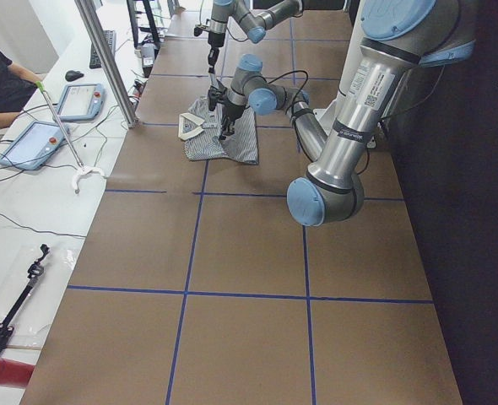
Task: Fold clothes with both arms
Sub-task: 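Lift the hem with both grippers and fold it toward the collar, then release the hem and raise both grippers away from the folded shirt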
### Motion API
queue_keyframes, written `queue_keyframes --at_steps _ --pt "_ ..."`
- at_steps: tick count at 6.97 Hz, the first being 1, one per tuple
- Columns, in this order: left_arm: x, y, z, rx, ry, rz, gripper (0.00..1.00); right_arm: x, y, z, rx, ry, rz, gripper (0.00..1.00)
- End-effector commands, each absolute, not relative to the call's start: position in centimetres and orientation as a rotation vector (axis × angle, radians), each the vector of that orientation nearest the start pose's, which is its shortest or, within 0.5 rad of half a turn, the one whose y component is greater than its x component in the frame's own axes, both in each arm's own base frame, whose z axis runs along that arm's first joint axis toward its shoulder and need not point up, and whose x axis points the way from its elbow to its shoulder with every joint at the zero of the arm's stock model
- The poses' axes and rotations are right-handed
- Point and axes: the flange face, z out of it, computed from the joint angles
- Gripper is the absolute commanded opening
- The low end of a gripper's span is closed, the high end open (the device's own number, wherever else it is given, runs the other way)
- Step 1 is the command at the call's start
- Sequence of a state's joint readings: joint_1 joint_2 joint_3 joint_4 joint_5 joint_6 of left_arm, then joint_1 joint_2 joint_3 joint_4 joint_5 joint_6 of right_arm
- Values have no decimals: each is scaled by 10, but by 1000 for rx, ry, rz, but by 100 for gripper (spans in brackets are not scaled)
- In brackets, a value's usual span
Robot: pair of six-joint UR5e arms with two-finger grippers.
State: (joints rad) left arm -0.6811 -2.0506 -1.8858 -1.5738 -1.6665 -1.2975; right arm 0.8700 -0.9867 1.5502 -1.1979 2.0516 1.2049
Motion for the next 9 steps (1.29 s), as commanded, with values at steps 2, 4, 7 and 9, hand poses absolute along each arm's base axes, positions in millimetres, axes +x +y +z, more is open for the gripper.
queue_keyframes --at_steps 2,4,7,9 --pt "432 -554 304 313 765 -402 0 -402 -619 317 180 -1006 239 0" --pt "452 -579 337 327 787 -420 0 -422 -642 320 156 -977 252 0" --pt "466 -595 348 333 798 -432 0 -437 -658 321 141 -955 259 0" --pt "469 -597 330 343 819 -428 0 -437 -658 319 142 -956 257 0"
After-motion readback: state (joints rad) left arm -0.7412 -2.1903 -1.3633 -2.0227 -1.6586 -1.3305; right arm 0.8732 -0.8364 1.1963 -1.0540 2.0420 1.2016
